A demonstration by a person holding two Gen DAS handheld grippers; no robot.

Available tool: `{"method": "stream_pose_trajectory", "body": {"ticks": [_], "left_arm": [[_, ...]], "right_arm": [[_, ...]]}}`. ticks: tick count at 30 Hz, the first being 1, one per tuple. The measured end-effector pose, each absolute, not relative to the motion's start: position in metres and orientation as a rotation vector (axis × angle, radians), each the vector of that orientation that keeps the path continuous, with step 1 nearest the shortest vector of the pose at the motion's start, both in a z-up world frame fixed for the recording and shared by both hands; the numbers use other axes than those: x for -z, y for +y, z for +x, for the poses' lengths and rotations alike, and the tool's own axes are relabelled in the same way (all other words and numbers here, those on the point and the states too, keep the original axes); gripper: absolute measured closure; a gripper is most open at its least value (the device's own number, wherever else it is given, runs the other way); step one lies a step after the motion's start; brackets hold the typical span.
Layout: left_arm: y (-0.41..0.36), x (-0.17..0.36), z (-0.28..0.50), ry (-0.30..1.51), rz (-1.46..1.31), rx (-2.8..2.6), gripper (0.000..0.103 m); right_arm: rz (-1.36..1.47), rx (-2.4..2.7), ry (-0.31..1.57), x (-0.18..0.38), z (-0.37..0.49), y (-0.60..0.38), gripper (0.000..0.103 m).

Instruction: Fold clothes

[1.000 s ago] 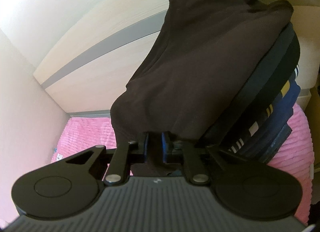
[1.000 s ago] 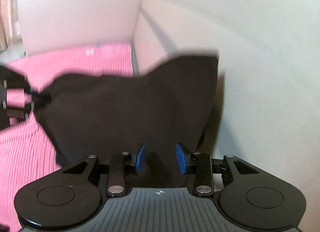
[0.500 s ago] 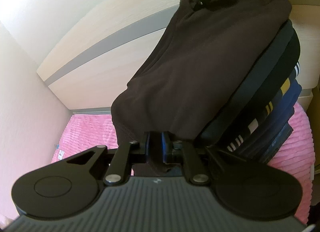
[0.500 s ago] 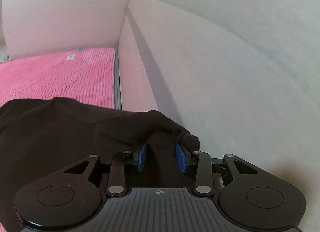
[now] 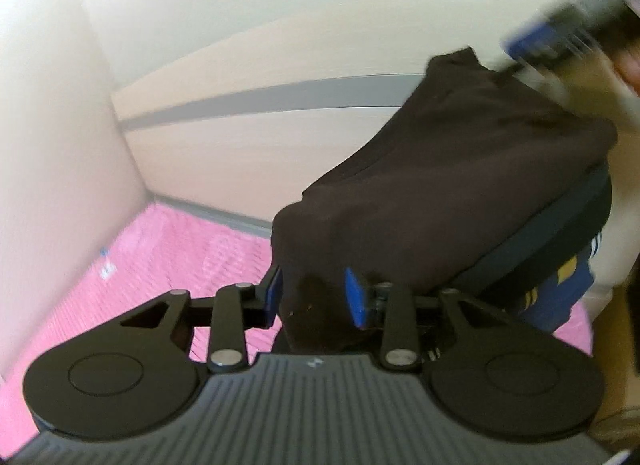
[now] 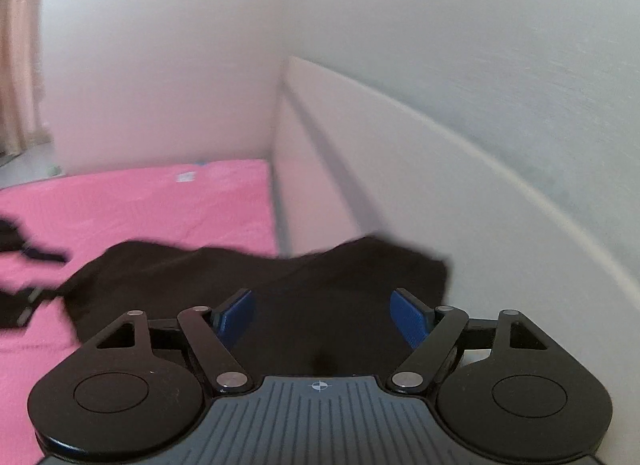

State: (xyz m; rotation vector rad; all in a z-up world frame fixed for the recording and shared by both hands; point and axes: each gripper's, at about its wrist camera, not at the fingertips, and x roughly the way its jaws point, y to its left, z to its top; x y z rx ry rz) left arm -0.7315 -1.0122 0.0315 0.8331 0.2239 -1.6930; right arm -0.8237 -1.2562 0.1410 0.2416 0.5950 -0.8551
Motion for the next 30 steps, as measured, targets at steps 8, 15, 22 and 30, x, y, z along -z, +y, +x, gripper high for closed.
{"method": "stream_pose_trajectory", "body": {"ticks": [8, 15, 22, 30], "left_arm": [[-1.024, -0.017, -0.724, 0.346, 0.832, 1.675, 0.072], [-0.981, -0.028, -0.703, 0.494, 0.706, 1.615, 0.025], [-0.909, -0.018, -0.682, 0.730, 0.648, 1.615, 0.005], [-0.835, -0.021, -0.655, 0.765, 0.610, 1.660, 0.001]], "right_arm": [[0.435, 0.856, 0.633, -0.107, -0.837, -1.247, 0.025], [0.445, 0.986, 0.553, -0.122, -0.866, -1.184, 0.001], [0.551, 1.093, 0.608, -0.090, -0.848, -1.076, 0.001], [0.722, 1.242, 0.566, -0.096, -0.820, -0.970, 0.001]]}}
